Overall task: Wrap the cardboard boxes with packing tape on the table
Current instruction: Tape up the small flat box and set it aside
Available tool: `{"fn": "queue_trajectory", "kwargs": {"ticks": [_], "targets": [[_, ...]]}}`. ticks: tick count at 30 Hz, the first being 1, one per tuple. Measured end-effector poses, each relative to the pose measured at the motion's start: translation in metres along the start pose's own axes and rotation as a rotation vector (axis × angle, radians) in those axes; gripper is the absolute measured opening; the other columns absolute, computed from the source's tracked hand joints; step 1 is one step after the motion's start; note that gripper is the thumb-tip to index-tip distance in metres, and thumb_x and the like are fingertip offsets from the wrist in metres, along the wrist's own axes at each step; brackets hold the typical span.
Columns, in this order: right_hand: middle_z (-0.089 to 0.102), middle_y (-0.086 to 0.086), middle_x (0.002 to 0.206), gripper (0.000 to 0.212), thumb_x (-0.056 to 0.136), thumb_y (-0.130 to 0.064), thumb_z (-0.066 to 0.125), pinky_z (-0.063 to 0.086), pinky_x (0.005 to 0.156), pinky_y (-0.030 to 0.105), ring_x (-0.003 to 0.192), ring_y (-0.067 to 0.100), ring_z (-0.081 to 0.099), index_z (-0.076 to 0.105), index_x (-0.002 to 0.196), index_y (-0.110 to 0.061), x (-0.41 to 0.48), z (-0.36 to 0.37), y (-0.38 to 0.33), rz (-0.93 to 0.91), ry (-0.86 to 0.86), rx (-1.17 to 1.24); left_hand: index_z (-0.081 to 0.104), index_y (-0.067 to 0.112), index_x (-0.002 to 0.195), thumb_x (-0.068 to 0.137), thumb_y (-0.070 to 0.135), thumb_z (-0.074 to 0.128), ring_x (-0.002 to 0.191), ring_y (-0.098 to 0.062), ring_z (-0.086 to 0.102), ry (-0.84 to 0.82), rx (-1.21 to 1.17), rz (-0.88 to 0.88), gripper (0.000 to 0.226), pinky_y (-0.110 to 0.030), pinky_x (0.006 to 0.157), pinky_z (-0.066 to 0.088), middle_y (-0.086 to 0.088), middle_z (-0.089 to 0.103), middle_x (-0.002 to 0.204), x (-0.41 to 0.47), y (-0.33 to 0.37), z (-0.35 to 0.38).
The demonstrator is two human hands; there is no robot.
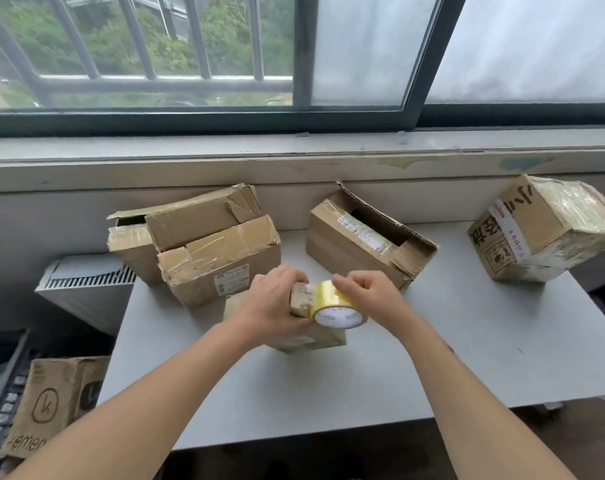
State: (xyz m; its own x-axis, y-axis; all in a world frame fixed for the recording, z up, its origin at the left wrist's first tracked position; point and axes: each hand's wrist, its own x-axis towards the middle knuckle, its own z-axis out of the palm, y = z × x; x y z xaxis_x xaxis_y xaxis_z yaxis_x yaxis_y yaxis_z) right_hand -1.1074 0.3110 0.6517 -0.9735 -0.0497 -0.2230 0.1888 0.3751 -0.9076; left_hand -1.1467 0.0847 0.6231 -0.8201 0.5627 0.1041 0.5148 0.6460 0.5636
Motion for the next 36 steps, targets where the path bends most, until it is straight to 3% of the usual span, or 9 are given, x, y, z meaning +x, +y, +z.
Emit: {"fn": "queue_trajectory", "kwargs": {"ticks": [3, 7, 11, 14, 21, 26, 32, 34, 36], "targets": [[0.041, -0.012, 0.057, 0.047, 0.088, -0.051, 0.073, 0.030, 0.052, 0.018, 0.055, 0.005, 0.038, 0.049, 0.060, -0.023, -0.001, 0.004, -0.037, -0.119, -0.116, -0.028, 0.053, 0.025, 0.114, 0.064, 0.035, 0.089, 0.096, -0.004, 0.053, 0.056, -0.352, -0.043, 0.062, -0.019, 0.079, 0.042, 0.011, 0.054, 0.107, -0.023, -0.019, -0.004], [0.046, -0.012, 0.059, 0.039, 0.084, -0.048, 0.079, 0.035, 0.056, 0.025, 0.056, 0.004, 0.044, 0.058, 0.067, -0.021, 0.008, 0.044, -0.047, -0.125, -0.234, -0.317, 0.055, 0.027, 0.114, 0.065, 0.027, 0.093, 0.096, 0.005, 0.048, 0.000, -0.280, -0.088, 0.062, -0.014, 0.078, 0.038, 0.017, 0.043, 0.105, -0.046, -0.046, 0.004], [0.045, -0.001, 0.064, 0.057, 0.082, -0.059, 0.076, 0.033, 0.058, 0.034, 0.060, 0.012, 0.043, 0.057, 0.073, -0.006, 0.017, 0.062, -0.050, -0.180, -0.297, -0.499, 0.058, 0.025, 0.116, 0.068, 0.027, 0.093, 0.096, -0.001, 0.049, -0.046, -0.234, -0.103, 0.059, -0.011, 0.079, 0.040, 0.016, 0.040, 0.105, -0.063, -0.064, 0.002], [0.048, -0.001, 0.064, 0.056, 0.082, -0.065, 0.072, 0.033, 0.058, 0.034, 0.062, 0.014, 0.046, 0.058, 0.068, -0.013, 0.019, 0.040, -0.046, -0.134, -0.269, -0.705, 0.058, 0.020, 0.115, 0.066, 0.033, 0.083, 0.098, -0.004, 0.049, -0.044, -0.213, -0.133, 0.057, -0.016, 0.082, 0.042, 0.014, 0.042, 0.107, -0.081, -0.084, 0.002], [0.054, -0.003, 0.062, 0.054, 0.079, -0.069, 0.072, 0.037, 0.058, 0.034, 0.068, 0.016, 0.055, 0.056, 0.062, -0.021, 0.014, 0.000, 0.008, 0.045, -0.216, -0.785, 0.057, 0.022, 0.115, 0.068, 0.033, 0.079, 0.099, -0.005, 0.050, -0.078, -0.224, -0.146, 0.053, -0.015, 0.083, 0.042, 0.012, 0.046, 0.108, -0.095, -0.097, 0.000], [0.054, -0.001, 0.064, 0.059, 0.079, -0.072, 0.070, 0.036, 0.057, 0.033, 0.066, 0.017, 0.054, 0.056, 0.066, -0.017, 0.012, 0.012, 0.032, 0.090, -0.223, -0.810, 0.056, 0.027, 0.112, 0.070, 0.016, 0.086, 0.099, -0.010, 0.052, -0.062, -0.260, -0.149, 0.053, -0.020, 0.085, 0.046, 0.010, 0.048, 0.107, -0.099, -0.103, 0.005], [0.051, 0.000, 0.062, 0.060, 0.080, -0.071, 0.070, 0.036, 0.057, 0.034, 0.063, 0.016, 0.051, 0.051, 0.064, -0.016, 0.012, 0.016, 0.046, 0.126, -0.206, -0.751, 0.052, 0.028, 0.113, 0.071, 0.022, 0.084, 0.099, -0.008, 0.050, -0.092, -0.235, -0.124, 0.053, -0.023, 0.088, 0.045, 0.012, 0.045, 0.108, -0.098, -0.103, 0.005], [0.051, 0.000, 0.063, 0.060, 0.082, -0.072, 0.068, 0.035, 0.058, 0.034, 0.063, 0.016, 0.050, 0.050, 0.064, -0.017, 0.013, 0.017, 0.049, 0.132, -0.228, -0.740, 0.050, 0.024, 0.117, 0.074, 0.032, 0.078, 0.100, -0.014, 0.048, -0.128, -0.019, -0.080, 0.052, -0.034, 0.094, 0.047, 0.008, 0.045, 0.111, -0.098, -0.101, 0.008], [0.051, 0.000, 0.064, 0.060, 0.083, -0.073, 0.066, 0.034, 0.059, 0.035, 0.065, 0.017, 0.051, 0.050, 0.064, -0.018, 0.015, 0.018, 0.051, 0.140, -0.249, -0.736, 0.044, 0.020, 0.121, 0.074, 0.044, 0.072, 0.107, -0.025, 0.050, -0.146, 0.352, -0.070, 0.060, -0.059, 0.105, 0.044, 0.001, 0.048, 0.114, -0.100, -0.096, 0.018]]}}
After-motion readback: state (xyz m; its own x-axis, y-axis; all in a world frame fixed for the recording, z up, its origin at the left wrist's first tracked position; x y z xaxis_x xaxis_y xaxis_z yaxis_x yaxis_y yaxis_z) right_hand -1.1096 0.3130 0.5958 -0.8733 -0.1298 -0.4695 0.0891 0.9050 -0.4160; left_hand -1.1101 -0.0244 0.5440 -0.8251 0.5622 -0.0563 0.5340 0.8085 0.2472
